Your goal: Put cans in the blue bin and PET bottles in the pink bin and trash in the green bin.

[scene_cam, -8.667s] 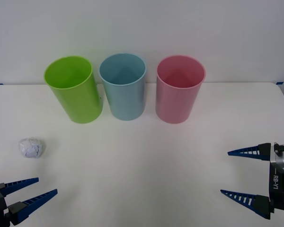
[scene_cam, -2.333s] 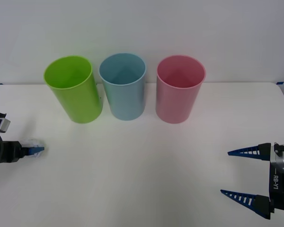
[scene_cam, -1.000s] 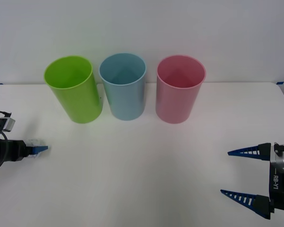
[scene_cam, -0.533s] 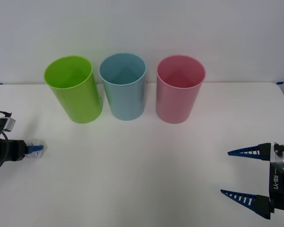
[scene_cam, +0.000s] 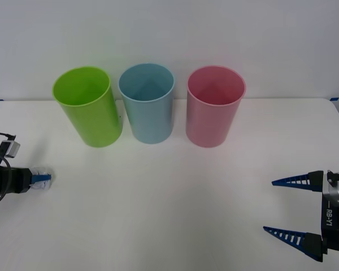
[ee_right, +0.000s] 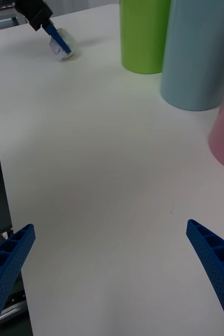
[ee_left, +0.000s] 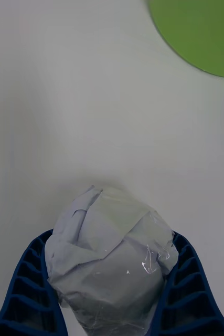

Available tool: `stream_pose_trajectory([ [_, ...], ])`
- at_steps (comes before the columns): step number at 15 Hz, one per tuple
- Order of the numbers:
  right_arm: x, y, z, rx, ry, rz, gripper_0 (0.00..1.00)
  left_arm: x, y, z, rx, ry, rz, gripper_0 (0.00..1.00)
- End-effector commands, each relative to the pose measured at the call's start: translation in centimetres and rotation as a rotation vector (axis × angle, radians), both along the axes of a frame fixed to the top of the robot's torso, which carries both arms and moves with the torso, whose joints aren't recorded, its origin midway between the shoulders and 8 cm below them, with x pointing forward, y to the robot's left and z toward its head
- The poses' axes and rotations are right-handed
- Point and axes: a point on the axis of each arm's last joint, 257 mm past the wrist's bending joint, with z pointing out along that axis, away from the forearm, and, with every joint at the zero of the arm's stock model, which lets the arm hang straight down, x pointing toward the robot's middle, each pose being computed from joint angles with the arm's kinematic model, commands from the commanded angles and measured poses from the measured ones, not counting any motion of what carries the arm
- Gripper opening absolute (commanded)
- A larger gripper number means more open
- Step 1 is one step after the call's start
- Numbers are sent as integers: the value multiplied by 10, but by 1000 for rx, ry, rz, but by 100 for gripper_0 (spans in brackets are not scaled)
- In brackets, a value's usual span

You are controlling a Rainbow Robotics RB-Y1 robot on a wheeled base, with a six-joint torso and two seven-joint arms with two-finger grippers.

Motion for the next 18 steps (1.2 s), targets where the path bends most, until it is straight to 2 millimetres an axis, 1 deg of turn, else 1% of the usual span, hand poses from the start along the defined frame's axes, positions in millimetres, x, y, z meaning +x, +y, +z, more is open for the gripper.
stream_pose_trajectory([
  [1,0,0,0,0,0,0,100,1,-7,6,-6,-19,-31,0],
  [3,0,0,0,0,0,0,100,1,-13,10,-18,-29,-60,0],
  [7,0,0,0,0,0,0,100,0,-13,21,-14,-60,-118,0],
  [11,0,0,0,0,0,0,100,-4,-6,32,-29,-87,-147,0],
  [13,0,0,0,0,0,0,100,-7,0,42,-51,-108,-151,0],
  [15,0,0,0,0,0,0,100,-16,-3,52,-97,-118,-169,0],
  [17,0,0,0,0,0,0,100,-21,-11,67,-146,-146,-180,0],
  [18,0,0,0,0,0,0,100,-25,-17,78,-178,-167,-188,0],
])
